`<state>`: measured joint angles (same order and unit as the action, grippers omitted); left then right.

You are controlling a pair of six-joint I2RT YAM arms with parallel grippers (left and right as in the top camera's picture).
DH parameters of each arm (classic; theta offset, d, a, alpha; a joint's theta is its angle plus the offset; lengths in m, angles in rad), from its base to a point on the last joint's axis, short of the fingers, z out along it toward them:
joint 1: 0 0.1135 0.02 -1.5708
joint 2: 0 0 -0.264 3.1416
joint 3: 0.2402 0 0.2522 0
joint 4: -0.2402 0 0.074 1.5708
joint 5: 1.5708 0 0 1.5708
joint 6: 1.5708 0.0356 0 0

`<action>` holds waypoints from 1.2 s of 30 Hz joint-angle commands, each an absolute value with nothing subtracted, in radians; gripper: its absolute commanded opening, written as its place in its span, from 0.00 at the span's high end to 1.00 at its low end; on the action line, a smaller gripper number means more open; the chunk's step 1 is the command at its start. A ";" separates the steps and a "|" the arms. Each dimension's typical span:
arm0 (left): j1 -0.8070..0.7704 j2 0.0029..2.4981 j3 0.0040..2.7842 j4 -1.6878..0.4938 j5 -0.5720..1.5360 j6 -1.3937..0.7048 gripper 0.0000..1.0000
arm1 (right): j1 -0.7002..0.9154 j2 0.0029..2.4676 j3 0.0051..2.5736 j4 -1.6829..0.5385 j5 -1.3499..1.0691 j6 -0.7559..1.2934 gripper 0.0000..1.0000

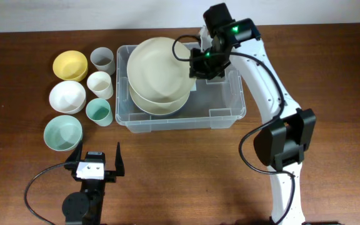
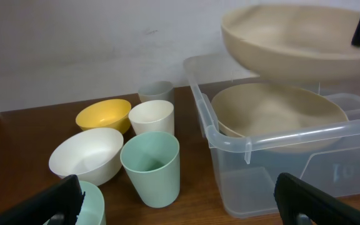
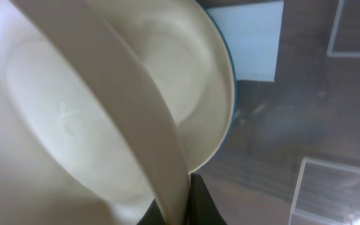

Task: Pack container
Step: 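Lift the cream bowl over the bin and lower it onto the stack, then press the cream bowl down onto the stack and open the right gripper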

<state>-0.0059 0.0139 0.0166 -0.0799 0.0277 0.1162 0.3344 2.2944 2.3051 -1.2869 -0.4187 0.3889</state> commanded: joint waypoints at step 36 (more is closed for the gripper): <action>-0.002 0.006 0.009 -0.080 0.038 0.121 0.00 | 0.368 2.332 2.084 -1.073 -0.486 0.410 0.94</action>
<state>-0.0059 0.0135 0.0166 -0.0799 0.0277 0.1162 0.3599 2.3287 2.0895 -1.0771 -0.4717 0.4122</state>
